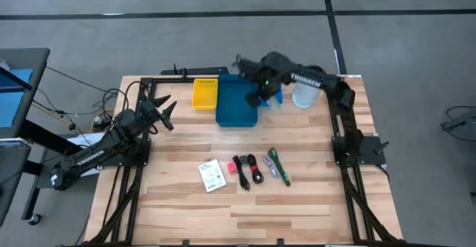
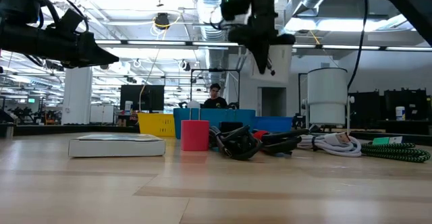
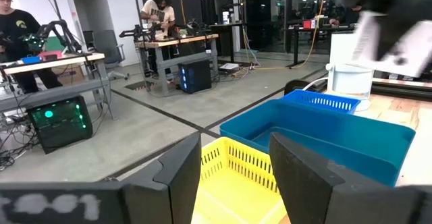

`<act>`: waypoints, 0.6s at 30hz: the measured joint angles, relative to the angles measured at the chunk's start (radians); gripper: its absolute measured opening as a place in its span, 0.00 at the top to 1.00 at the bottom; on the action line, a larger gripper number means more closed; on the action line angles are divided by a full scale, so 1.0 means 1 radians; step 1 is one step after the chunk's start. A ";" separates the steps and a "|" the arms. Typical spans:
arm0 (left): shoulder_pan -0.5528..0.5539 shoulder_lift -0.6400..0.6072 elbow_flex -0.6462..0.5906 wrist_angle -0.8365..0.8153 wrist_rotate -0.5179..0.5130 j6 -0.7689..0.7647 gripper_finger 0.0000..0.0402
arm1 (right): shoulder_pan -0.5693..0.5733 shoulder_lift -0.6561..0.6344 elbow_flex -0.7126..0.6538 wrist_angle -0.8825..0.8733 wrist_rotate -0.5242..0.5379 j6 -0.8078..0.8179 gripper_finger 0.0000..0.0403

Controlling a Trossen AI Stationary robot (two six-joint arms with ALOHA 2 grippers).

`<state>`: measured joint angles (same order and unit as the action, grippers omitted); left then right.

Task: Pick and place items into bin
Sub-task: Put the right white card reader box into the blue bin

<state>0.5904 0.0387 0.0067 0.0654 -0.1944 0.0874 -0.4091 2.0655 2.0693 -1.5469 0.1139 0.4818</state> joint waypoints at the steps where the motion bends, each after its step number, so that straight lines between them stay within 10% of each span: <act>1: 0.000 0.000 0.000 0.000 0.000 0.001 0.59 | -0.029 0.000 0.000 0.003 0.000 -0.019 0.89; 18: 0.000 0.000 0.000 0.000 0.000 0.000 0.59 | -0.321 0.000 0.000 0.217 -0.123 -0.126 0.88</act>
<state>0.5907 0.0387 0.0065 0.0654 -0.1944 0.0870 -0.7297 2.0655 2.0692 -1.3296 -0.0088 0.3562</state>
